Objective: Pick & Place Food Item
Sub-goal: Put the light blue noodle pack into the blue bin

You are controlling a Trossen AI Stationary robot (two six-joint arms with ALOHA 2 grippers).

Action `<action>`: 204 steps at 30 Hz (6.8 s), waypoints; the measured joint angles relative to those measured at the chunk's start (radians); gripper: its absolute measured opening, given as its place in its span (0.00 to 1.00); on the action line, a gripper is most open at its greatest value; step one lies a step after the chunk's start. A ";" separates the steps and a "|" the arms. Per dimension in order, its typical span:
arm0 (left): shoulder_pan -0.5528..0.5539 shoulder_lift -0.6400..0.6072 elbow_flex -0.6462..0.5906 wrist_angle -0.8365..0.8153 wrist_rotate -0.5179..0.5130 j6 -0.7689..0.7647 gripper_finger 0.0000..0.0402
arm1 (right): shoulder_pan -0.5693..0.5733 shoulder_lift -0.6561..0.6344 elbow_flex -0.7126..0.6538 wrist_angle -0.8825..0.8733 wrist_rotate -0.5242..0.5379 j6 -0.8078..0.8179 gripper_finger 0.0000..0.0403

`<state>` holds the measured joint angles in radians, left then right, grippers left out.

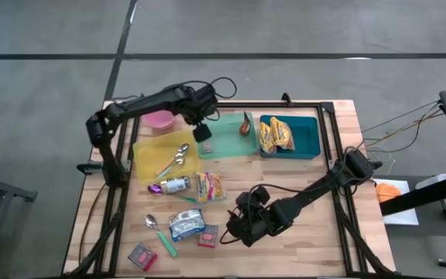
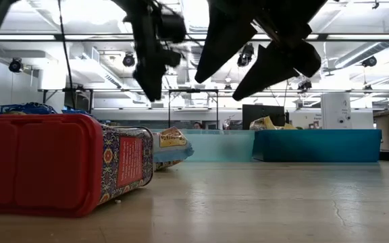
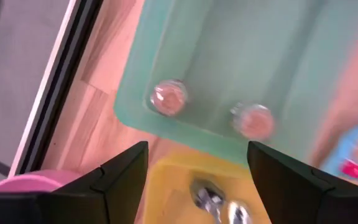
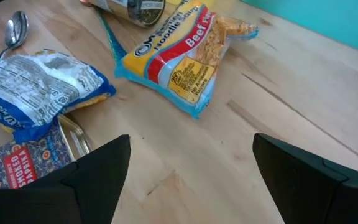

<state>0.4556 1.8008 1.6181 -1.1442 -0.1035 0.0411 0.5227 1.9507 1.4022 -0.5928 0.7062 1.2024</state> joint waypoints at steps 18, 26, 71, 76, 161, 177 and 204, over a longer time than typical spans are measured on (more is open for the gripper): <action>-0.429 -0.165 -0.015 -0.237 0.122 -0.002 0.70 | 0.055 0.000 -0.007 0.002 -0.059 0.017 0.83; -0.509 -0.432 -0.229 0.151 0.115 -0.168 0.70 | 0.027 0.000 -0.007 0.000 -0.051 -0.015 0.83; -0.742 -0.955 -0.984 0.729 -0.144 -0.406 0.70 | -0.398 0.079 -0.098 0.456 -0.428 -0.327 0.83; -0.743 -0.971 -1.026 0.767 -0.144 -0.414 0.70 | -0.410 0.091 -0.098 0.466 -0.441 -0.329 0.78; -0.742 -0.968 -1.056 0.832 -0.315 -0.592 0.70 | -1.108 -0.812 -0.456 -0.412 -0.307 -0.948 0.02; -0.742 -0.968 -1.056 0.831 -0.315 -0.592 0.70 | -1.153 -0.534 -0.445 -0.365 -0.206 -0.977 0.02; -0.742 -0.968 -1.056 0.831 -0.315 -0.592 0.70 | -0.967 -0.585 -0.447 -0.426 -0.347 -0.833 0.02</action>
<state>-0.2863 0.8330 0.5617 -0.3130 -0.4187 -0.5510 -0.4439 1.3657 0.9550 -1.0187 0.3589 0.3697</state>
